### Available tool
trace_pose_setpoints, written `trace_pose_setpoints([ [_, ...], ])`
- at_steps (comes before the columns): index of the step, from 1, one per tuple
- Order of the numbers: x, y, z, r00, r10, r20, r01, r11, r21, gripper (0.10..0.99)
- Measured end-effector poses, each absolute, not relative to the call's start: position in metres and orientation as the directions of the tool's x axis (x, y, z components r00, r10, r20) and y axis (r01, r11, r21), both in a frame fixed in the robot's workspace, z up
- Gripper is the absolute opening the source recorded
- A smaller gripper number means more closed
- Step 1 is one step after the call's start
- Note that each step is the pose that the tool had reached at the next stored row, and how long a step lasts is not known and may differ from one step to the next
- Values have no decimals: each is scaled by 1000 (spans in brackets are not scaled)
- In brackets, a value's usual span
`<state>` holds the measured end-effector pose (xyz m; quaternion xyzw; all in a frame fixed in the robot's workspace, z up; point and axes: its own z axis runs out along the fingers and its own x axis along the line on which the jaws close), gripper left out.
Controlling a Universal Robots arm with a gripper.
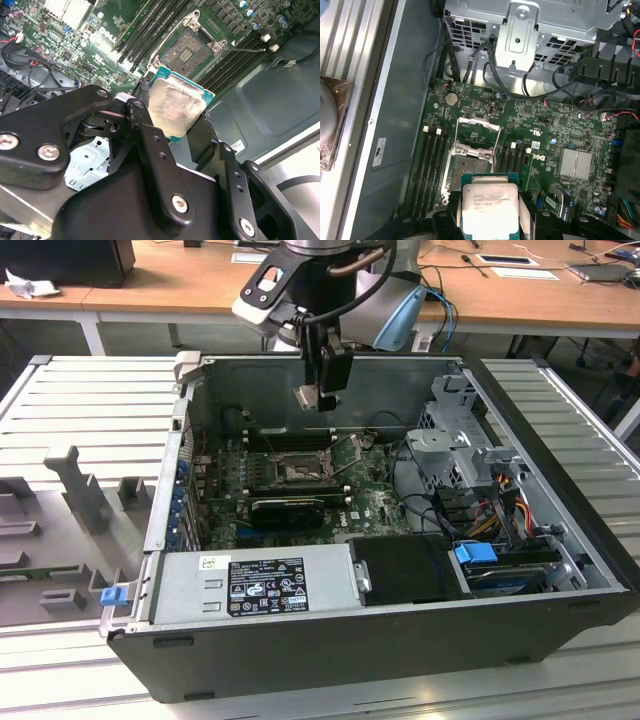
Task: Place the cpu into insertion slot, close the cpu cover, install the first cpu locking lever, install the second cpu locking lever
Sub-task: 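Place the cpu into insertion slot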
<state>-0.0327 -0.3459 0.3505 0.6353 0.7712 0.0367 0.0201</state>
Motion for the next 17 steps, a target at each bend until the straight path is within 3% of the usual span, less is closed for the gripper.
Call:
trace_pose_setpoints([
  [10,-34,-345,343,-170,985,16,982,168,82,541],
  [14,-34,-345,333,-80,997,15,993,79,82,541],
  [17,-34,-345,330,-75,997,15,994,74,82,541],
])
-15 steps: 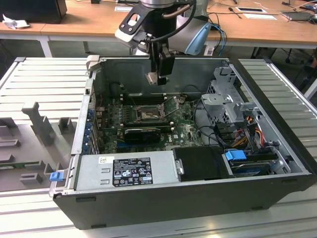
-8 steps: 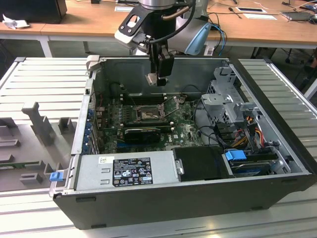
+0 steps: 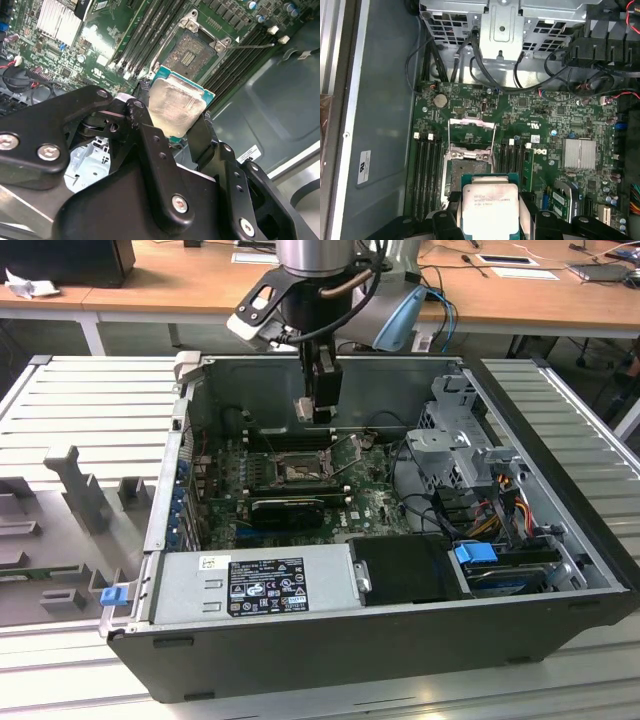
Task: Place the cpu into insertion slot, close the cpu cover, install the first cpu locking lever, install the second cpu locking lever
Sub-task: 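Place the cpu into insertion slot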
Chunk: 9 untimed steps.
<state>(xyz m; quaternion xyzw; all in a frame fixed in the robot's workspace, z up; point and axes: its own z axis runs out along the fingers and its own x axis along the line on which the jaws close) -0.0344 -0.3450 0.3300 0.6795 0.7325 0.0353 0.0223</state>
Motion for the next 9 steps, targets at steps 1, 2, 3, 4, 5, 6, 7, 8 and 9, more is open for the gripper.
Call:
trace_pose_setpoints([
  [1,-34,-345,329,-74,997,15,994,73,82,541],
  [2,-34,-345,329,-73,997,15,994,71,82,541],
  [3,-34,-345,328,-72,997,15,994,71,82,541],
  [4,-34,-345,328,-72,997,15,994,70,82,541],
  [5,-34,-345,328,-71,997,15,994,69,82,541],
  [6,-34,-345,327,-70,997,15,994,69,82,541],
  [7,-34,-345,327,-69,997,15,994,68,82,541],
  [8,-34,-345,326,-68,998,15,994,67,82,541],
  [9,-34,-345,326,-67,998,15,994,66,82,541],
])
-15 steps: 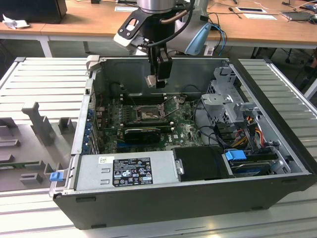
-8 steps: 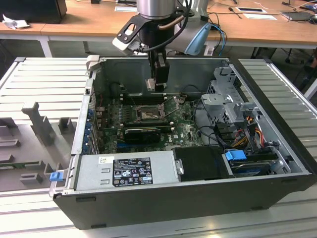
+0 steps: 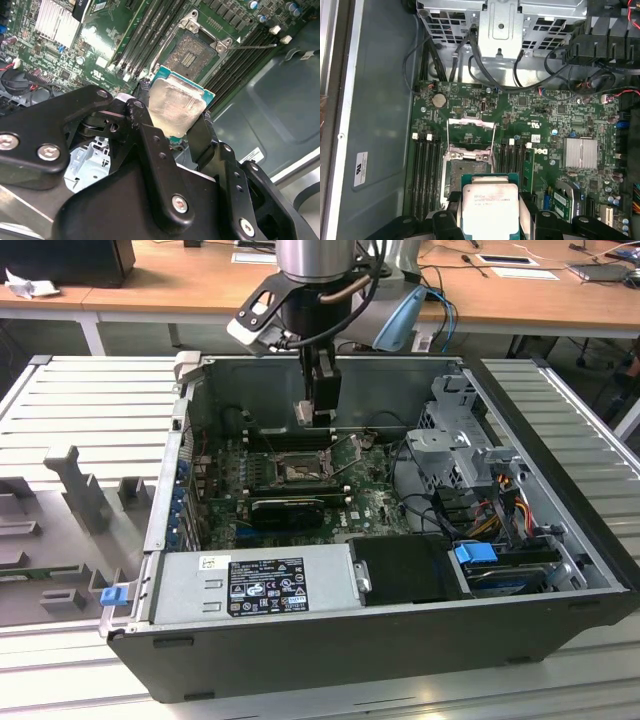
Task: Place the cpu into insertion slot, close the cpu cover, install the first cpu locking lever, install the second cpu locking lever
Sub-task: 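Place the cpu into insertion slot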
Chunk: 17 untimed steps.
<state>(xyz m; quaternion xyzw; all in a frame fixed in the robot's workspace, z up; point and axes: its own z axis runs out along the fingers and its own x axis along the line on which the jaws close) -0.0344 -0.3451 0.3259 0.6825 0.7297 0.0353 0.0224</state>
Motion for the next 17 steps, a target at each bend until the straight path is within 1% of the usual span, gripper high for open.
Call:
trace_pose_setpoints([
  [14,-35,-345,319,-58,998,15,995,56,82,541],
  [17,-35,-345,313,-56,998,16,995,54,82,541],
])
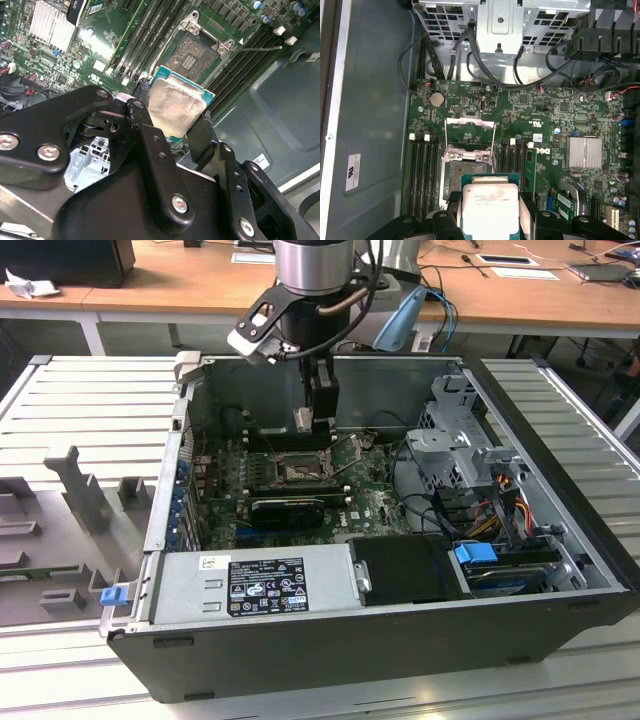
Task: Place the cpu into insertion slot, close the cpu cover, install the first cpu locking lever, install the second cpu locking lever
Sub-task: 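Place the cpu into insertion slot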
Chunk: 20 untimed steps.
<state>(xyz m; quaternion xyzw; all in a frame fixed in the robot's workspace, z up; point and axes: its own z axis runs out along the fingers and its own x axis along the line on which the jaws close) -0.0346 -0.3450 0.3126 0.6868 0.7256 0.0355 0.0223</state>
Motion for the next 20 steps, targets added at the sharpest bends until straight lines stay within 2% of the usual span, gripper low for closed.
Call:
trace_pose_setpoints([
  [8,-35,-345,297,11,1000,16,997,-13,82,541],
  [12,-35,-345,291,13,1000,16,997,-14,82,541],
  [20,-36,-343,261,13,1000,16,997,-14,82,541],
])
